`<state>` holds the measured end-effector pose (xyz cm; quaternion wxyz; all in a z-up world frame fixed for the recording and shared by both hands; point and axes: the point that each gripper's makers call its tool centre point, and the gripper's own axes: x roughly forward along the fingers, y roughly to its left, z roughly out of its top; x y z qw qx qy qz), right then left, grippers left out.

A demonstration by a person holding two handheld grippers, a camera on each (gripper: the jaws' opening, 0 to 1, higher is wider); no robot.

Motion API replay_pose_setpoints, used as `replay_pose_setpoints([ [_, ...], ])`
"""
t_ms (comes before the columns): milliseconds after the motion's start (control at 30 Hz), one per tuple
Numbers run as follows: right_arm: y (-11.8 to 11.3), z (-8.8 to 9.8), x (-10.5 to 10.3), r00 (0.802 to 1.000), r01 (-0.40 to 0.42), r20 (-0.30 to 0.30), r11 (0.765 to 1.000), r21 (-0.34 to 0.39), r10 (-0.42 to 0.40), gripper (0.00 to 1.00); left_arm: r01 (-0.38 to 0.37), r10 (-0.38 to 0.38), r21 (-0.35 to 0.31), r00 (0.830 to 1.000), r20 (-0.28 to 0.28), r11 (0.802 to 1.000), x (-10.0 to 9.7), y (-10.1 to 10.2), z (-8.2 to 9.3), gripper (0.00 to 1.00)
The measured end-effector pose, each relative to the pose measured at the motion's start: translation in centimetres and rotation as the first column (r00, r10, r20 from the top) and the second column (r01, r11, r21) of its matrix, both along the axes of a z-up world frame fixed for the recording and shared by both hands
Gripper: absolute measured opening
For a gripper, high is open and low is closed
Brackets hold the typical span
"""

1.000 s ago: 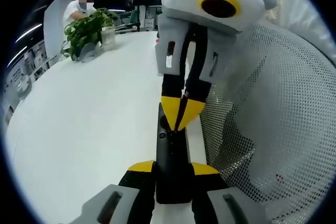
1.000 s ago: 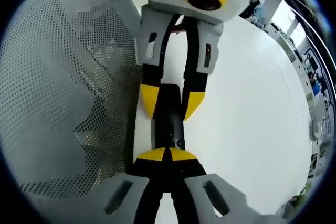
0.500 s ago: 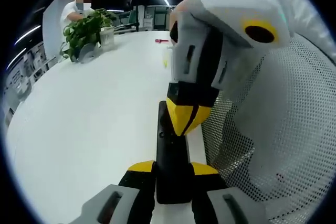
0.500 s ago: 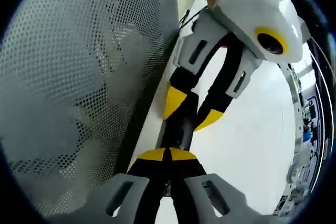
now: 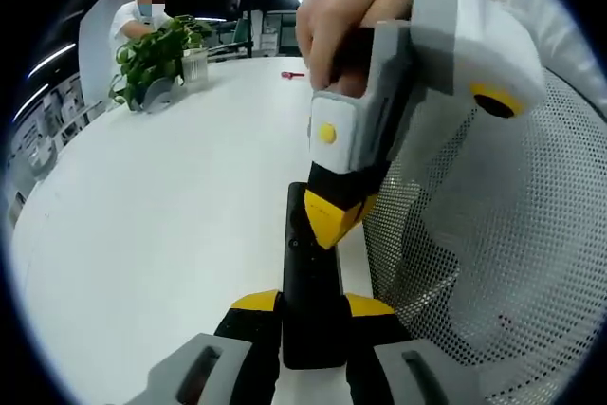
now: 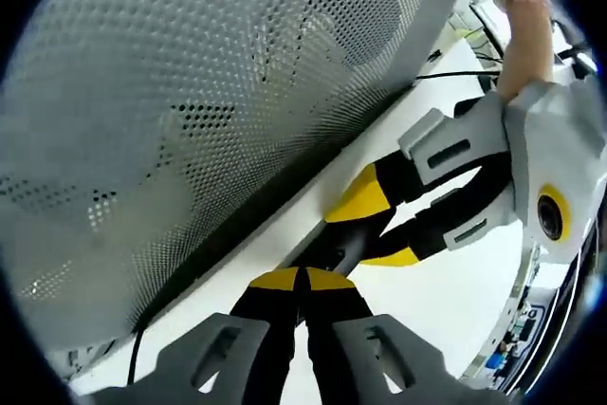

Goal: Press the specified remote control buttons in sequence, fully releasing each button before pressing the next.

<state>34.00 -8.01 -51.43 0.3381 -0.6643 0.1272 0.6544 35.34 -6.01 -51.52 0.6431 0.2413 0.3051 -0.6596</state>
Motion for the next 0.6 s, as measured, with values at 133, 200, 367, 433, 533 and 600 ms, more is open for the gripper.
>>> replay_pose_setpoints([
  [133, 0.0, 0.1, 0.0, 0.977, 0.182, -0.122, 0.982, 0.046, -0.175, 0.0, -0.001, 0.001, -0.001, 1.0, 0.0, 1.0, 0.0, 0.0, 0.0, 0.25],
  [200, 0.0, 0.1, 0.2, 0.962, 0.228, -0.17, 0.972, 0.057, -0.215, 0.0, 0.0, 0.0, 0.0, 1.0, 0.0, 1.0, 0.0, 0.0, 0.0, 0.25],
  [367, 0.1, 0.3, 0.7, 0.933, 0.317, -0.197, 0.947, 0.056, -0.301, 0.0, 0.001, -0.001, 0.001, 1.0, 0.001, 1.0, 0.0, 0.0, 0.0, 0.25],
  [433, 0.1, 0.5, 0.9, 0.931, 0.323, -0.197, 0.945, 0.056, -0.306, 0.0, -0.001, 0.001, 0.0, 1.0, 0.0, 1.0, 0.0, 0.0, 0.0, 0.25],
  [533, 0.2, 0.6, 1.3, 0.917, 0.359, -0.206, 0.931, 0.059, -0.341, 0.0, 0.0, 0.0, 0.001, 1.0, 0.001, 1.0, 0.0, 0.0, 0.0, 0.25],
  [600, 0.0, 0.6, 1.7, 0.919, 0.363, -0.188, 0.93, 0.057, -0.347, 0.0, 0.001, -0.001, 0.001, 1.0, 0.001, 1.0, 0.0, 0.0, 0.0, 0.25],
])
